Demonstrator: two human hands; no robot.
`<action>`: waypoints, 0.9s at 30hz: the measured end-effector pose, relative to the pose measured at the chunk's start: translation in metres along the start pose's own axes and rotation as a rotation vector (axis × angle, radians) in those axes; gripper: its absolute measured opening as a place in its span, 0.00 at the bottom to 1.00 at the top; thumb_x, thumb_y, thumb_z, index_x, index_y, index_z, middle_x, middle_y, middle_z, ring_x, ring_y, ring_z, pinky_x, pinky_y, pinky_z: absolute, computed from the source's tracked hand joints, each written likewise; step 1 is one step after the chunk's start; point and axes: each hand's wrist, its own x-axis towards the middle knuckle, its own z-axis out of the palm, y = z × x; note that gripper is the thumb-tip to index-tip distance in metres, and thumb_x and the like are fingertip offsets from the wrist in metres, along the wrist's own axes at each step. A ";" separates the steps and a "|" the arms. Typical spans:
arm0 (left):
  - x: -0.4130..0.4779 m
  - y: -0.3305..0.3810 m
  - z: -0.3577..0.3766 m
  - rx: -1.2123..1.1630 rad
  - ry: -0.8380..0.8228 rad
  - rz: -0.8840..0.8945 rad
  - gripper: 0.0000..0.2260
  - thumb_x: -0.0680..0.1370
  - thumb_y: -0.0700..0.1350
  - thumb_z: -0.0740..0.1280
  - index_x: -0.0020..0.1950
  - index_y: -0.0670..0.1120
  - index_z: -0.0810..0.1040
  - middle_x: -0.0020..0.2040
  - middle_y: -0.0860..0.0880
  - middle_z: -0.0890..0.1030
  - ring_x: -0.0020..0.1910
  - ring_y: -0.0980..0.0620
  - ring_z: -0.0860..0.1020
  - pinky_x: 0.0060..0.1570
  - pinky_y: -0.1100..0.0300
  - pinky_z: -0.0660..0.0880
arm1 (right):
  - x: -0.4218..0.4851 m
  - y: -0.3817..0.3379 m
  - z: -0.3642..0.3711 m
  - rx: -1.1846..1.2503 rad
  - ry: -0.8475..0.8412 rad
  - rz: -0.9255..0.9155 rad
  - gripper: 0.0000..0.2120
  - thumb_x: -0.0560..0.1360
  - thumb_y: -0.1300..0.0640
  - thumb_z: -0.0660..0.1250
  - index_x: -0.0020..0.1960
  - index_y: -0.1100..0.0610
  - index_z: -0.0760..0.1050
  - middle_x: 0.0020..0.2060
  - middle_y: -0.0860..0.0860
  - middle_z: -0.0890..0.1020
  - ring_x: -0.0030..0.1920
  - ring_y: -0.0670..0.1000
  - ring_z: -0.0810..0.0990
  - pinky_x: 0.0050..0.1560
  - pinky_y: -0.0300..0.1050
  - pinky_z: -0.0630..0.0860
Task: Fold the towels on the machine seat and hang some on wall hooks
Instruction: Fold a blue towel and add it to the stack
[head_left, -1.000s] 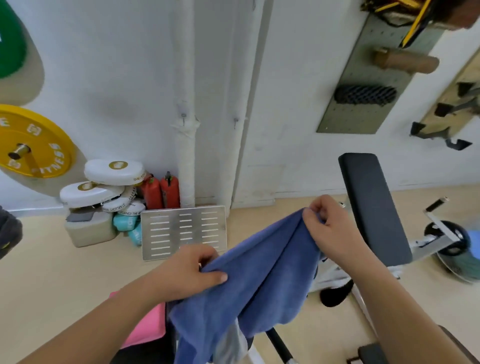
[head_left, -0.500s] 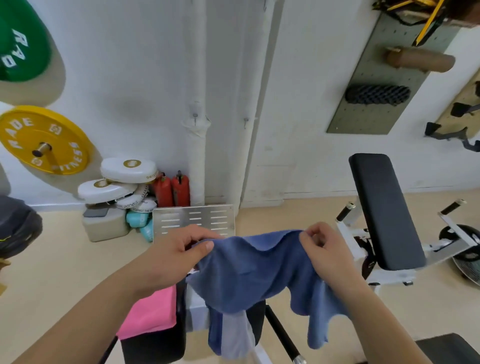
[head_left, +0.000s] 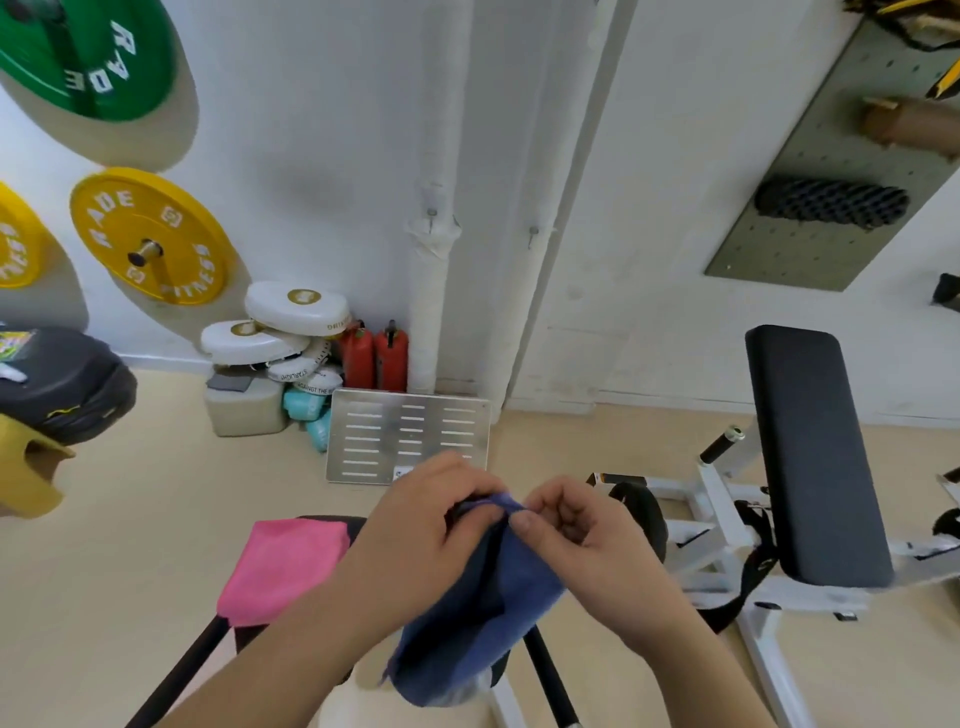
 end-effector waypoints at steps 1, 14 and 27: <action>0.000 -0.002 -0.002 0.010 0.025 -0.027 0.06 0.79 0.44 0.69 0.52 0.56 0.82 0.45 0.60 0.79 0.48 0.62 0.78 0.49 0.72 0.70 | 0.000 0.007 -0.002 -0.001 -0.047 0.029 0.06 0.80 0.55 0.72 0.43 0.53 0.79 0.34 0.53 0.76 0.37 0.47 0.73 0.39 0.40 0.70; -0.003 -0.037 -0.033 0.030 0.043 -0.303 0.07 0.80 0.41 0.69 0.47 0.53 0.82 0.42 0.58 0.81 0.46 0.59 0.78 0.43 0.70 0.72 | -0.022 0.077 0.003 0.091 0.283 0.240 0.07 0.82 0.61 0.66 0.45 0.58 0.77 0.31 0.52 0.74 0.34 0.50 0.70 0.35 0.37 0.69; -0.019 -0.001 0.019 -0.129 -0.139 -0.112 0.18 0.79 0.42 0.68 0.67 0.59 0.76 0.46 0.59 0.79 0.46 0.56 0.79 0.48 0.62 0.76 | -0.015 0.013 0.014 0.025 0.094 0.033 0.11 0.78 0.65 0.71 0.47 0.50 0.87 0.43 0.46 0.89 0.46 0.43 0.86 0.50 0.34 0.79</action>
